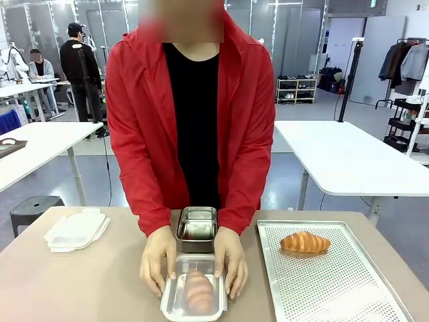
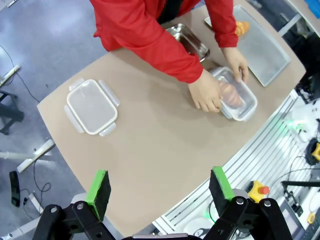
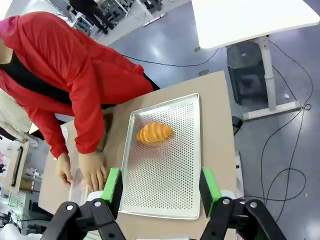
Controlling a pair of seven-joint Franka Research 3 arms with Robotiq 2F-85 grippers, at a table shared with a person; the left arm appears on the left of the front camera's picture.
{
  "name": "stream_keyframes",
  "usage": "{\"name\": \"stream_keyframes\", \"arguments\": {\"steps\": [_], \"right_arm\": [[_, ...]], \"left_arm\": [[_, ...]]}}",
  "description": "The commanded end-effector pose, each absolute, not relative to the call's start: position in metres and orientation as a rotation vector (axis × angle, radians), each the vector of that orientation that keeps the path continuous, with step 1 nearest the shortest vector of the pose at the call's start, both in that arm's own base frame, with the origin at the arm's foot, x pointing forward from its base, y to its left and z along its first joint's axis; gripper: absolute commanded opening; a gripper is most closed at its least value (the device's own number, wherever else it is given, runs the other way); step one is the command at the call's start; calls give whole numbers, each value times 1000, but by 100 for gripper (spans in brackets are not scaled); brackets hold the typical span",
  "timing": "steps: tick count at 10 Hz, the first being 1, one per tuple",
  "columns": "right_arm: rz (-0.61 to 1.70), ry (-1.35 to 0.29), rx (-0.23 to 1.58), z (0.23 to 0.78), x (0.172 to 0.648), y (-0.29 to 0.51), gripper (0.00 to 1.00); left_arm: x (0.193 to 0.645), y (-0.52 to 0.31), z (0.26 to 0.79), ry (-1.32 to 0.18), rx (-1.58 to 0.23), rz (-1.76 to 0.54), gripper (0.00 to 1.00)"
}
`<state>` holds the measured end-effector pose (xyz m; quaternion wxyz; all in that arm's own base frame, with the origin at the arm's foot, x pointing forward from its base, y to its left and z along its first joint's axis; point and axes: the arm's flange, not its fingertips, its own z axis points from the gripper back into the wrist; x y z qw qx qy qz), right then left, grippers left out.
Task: Place the bread into the airtight container.
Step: Pick up a Butter Roll and place it into an empty Airtight Container.
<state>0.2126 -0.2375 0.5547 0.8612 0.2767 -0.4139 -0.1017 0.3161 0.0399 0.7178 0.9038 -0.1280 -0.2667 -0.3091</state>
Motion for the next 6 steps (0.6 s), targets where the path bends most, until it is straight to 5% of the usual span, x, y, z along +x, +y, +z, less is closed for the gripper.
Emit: {"name": "stream_keyframes", "arguments": {"steps": [1,6], "right_arm": [[-215,-885,580,554,216,-239,78],[-215,-885,580,554,216,-239,78]], "left_arm": [[316,40,718,-551,-265,-646,100],[316,40,718,-551,-265,-646,100]]}}
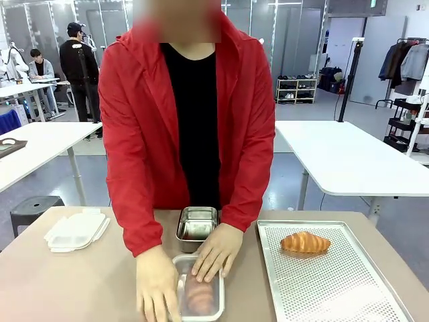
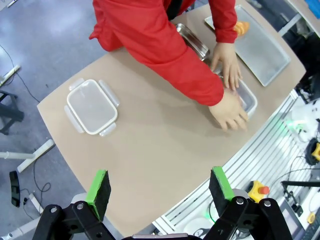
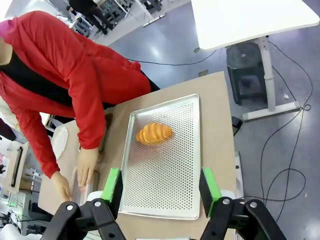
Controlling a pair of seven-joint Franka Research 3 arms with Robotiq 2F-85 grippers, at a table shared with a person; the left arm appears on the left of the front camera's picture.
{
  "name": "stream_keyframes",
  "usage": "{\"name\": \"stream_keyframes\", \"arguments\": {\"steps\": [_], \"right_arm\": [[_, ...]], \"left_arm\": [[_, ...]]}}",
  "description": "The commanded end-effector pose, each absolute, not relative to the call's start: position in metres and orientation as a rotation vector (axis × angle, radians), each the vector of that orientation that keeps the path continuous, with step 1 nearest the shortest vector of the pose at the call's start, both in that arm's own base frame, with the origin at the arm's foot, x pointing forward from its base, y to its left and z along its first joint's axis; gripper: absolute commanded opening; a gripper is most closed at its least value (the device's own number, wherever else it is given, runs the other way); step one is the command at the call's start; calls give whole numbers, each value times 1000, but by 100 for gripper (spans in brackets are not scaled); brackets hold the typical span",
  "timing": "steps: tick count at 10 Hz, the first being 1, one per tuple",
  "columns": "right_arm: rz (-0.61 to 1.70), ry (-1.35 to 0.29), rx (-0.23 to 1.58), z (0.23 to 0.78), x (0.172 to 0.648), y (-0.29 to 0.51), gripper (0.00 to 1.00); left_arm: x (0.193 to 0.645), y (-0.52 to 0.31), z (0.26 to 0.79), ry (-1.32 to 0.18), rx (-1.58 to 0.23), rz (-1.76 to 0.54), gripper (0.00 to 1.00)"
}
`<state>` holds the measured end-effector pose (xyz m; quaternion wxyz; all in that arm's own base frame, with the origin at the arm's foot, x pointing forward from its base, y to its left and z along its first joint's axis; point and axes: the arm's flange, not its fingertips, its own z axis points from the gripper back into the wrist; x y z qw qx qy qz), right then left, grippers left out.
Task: Place the bread into the airtight container.
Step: Pick up a Butter Roll and place it into an empty Airtight Container.
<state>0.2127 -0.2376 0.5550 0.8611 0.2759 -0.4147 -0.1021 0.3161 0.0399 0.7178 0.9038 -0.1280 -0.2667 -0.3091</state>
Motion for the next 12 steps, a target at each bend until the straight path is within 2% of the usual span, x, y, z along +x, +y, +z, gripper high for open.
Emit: {"name": "stream_keyframes", "arguments": {"steps": [1,12], "right_arm": [[-215,-885,580,554,216,-239,78],[-215,-885,580,554,216,-239,78]], "left_arm": [[316,40,718,-551,-265,-646,100],[316,40,718,-551,-265,-646,100]]}}
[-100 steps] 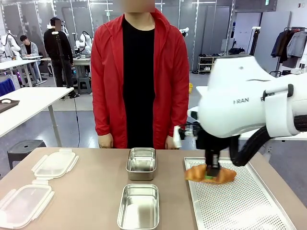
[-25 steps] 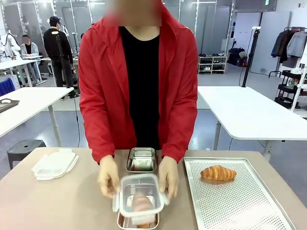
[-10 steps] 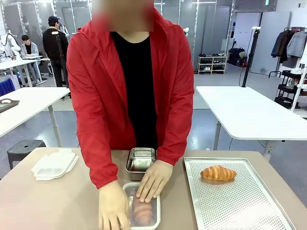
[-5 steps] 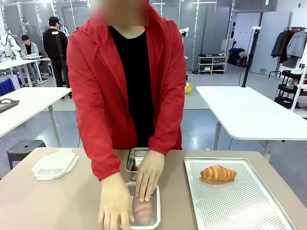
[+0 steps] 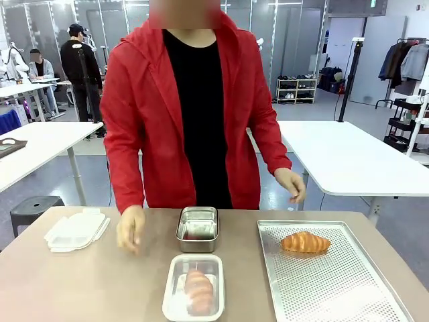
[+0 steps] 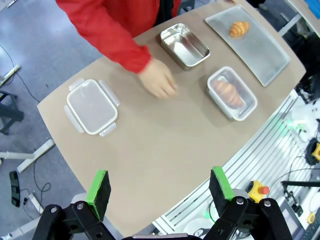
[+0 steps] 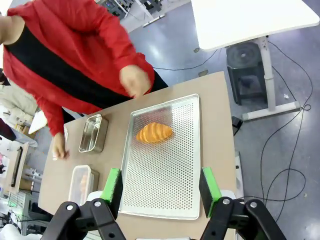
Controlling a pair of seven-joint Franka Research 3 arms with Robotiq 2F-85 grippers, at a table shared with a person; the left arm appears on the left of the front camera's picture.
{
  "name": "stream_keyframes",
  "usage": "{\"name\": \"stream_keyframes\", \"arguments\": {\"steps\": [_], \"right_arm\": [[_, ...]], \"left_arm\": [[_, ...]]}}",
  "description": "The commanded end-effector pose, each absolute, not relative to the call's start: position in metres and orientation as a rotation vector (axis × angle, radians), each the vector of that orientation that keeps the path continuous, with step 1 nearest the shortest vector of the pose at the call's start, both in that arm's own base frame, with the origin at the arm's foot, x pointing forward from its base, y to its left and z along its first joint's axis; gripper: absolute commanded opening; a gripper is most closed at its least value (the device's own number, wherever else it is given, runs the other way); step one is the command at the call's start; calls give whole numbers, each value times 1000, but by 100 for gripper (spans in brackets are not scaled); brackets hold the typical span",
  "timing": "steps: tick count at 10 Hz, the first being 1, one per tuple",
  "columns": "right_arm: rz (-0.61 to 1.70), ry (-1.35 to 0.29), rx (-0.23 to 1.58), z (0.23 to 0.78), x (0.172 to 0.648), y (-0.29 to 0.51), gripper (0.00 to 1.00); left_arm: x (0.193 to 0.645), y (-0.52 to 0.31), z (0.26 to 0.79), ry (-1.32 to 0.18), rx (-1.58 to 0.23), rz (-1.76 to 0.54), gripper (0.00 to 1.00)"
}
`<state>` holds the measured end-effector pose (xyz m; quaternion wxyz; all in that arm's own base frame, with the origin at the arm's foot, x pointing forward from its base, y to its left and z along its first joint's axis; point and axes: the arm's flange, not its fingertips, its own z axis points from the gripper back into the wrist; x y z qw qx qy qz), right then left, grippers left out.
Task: Place the bread into the airtight container.
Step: Pick up a Butter Roll and place it into an empty Airtight Container.
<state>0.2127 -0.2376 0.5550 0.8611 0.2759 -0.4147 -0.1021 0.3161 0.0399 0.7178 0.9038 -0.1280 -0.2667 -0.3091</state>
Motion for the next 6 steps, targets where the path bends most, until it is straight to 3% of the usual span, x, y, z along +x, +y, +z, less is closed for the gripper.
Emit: {"name": "stream_keyframes", "arguments": {"steps": [1,6], "right_arm": [[-215,-885,580,554,216,-239,78],[-214,-870,579,555,213,-238,78]], "left_arm": [[316,40,718,-551,-265,-646,100],[316,40,718,-551,-265,-646,100]]}}
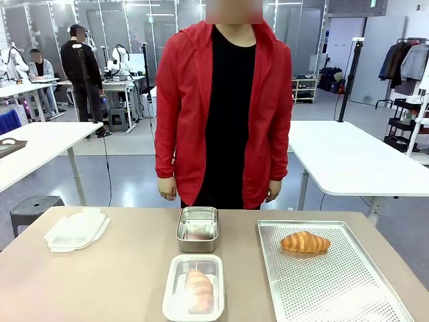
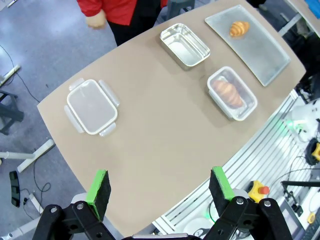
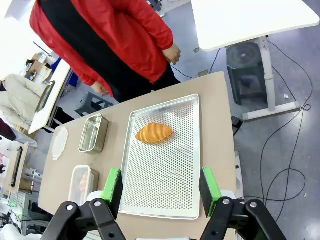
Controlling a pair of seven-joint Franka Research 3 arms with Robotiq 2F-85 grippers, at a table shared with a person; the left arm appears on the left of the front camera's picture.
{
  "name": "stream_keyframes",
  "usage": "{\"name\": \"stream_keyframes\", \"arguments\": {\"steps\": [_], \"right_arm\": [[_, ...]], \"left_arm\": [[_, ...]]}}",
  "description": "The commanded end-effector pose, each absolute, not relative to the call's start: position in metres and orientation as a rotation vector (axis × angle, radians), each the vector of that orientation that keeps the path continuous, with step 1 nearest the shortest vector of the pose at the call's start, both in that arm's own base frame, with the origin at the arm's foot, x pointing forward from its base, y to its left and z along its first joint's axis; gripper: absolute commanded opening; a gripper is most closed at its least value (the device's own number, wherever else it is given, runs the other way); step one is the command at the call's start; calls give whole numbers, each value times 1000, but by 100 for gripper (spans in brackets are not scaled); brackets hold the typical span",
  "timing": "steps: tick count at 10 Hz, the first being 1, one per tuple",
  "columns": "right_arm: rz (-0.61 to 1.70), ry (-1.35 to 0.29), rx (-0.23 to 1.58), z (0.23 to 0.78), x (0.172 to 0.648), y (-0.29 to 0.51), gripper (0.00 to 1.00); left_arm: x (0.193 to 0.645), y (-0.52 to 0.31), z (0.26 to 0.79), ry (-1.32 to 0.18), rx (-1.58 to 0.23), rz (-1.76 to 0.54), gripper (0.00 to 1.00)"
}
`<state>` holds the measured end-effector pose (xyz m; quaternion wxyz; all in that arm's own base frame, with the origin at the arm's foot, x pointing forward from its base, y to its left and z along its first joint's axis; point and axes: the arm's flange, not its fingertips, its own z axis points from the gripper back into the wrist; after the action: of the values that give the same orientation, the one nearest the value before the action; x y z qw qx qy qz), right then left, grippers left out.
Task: Place the bread into the airtight container.
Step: Pick up a Butter Roll and place it into an empty Airtight Container.
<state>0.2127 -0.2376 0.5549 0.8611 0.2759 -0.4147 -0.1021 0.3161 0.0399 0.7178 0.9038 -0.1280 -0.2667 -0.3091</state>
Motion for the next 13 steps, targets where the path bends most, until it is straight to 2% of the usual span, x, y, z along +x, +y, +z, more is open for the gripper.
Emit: {"name": "stream_keyframes", "arguments": {"steps": [1,3,5,8,9,11,13], "right_arm": [[-112,-875,519,564,226,-227,78],[220,-886,367,587,264,-185,78],[520,-797,256,587,311,-127,78],[1014,-550,111,545,371,-41,78],[1141,-525,78,526,385,-24,78],[1241,-439,23,484,406,1,78],[1220,-409,24,467,413,4,78]], "left_arm": [[316,40,718,-551,-265,-646,100],[316,40,718,-551,-265,-646,100],[316,40,718,-551,-265,-646,100],[316,40,718,-551,-265,-646,100],[316,40,718,-551,-265,-646,100],[316,40,718,-551,-265,-646,100],[316,40,718,-551,-265,-646,100]]}}
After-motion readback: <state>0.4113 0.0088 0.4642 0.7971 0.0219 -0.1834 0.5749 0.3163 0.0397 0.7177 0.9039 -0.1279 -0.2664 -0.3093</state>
